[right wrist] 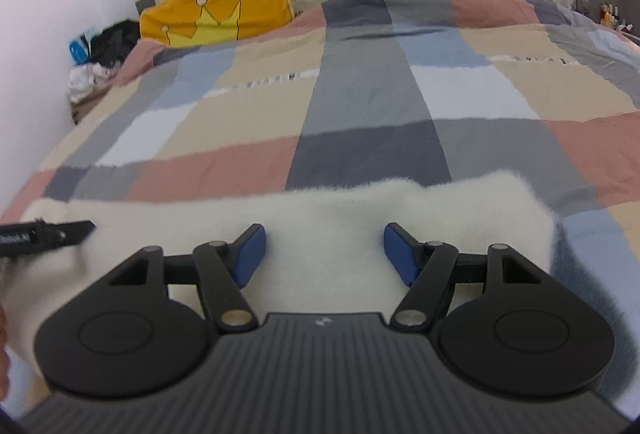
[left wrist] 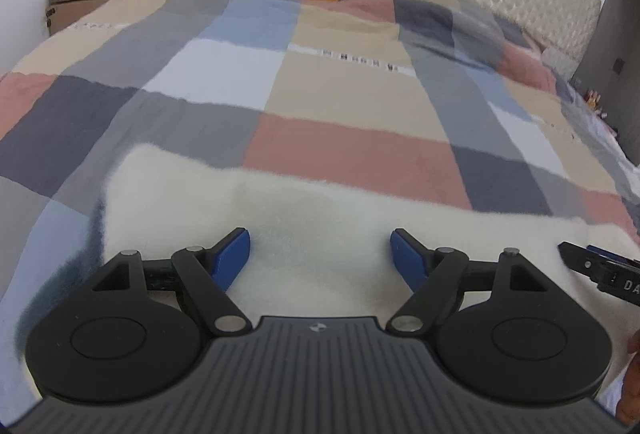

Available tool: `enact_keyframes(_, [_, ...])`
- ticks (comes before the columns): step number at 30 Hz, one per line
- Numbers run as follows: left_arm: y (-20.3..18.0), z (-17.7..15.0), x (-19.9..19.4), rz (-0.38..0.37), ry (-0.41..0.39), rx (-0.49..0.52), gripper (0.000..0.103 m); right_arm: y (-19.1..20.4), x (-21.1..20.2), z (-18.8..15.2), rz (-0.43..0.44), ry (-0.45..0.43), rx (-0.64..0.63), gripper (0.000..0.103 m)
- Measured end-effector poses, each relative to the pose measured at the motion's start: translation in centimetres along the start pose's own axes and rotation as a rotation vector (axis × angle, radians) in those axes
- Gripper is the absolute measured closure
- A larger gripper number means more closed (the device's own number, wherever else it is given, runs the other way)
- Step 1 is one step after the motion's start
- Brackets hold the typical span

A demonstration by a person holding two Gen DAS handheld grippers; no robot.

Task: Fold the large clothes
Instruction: 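Open both tools and withdraw above the folded sweater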

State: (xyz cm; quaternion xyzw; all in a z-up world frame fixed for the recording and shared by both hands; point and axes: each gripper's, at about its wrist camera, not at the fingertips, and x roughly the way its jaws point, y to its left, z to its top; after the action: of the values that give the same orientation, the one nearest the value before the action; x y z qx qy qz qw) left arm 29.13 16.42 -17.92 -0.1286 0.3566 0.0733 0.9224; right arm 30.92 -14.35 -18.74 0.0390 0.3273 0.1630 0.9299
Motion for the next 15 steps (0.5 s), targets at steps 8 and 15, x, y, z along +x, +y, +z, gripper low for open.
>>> enact_keyframes(8, [-0.1, -0.6, 0.9, 0.007, -0.002, 0.023, 0.021, 0.0, 1.2, -0.3, -0.005, 0.009, -0.008, 0.035])
enact_keyframes(15, [0.3, -0.7, -1.1, -0.005, -0.033, 0.0, 0.021, 0.1, -0.6, 0.6, -0.003, -0.016, 0.04, 0.034])
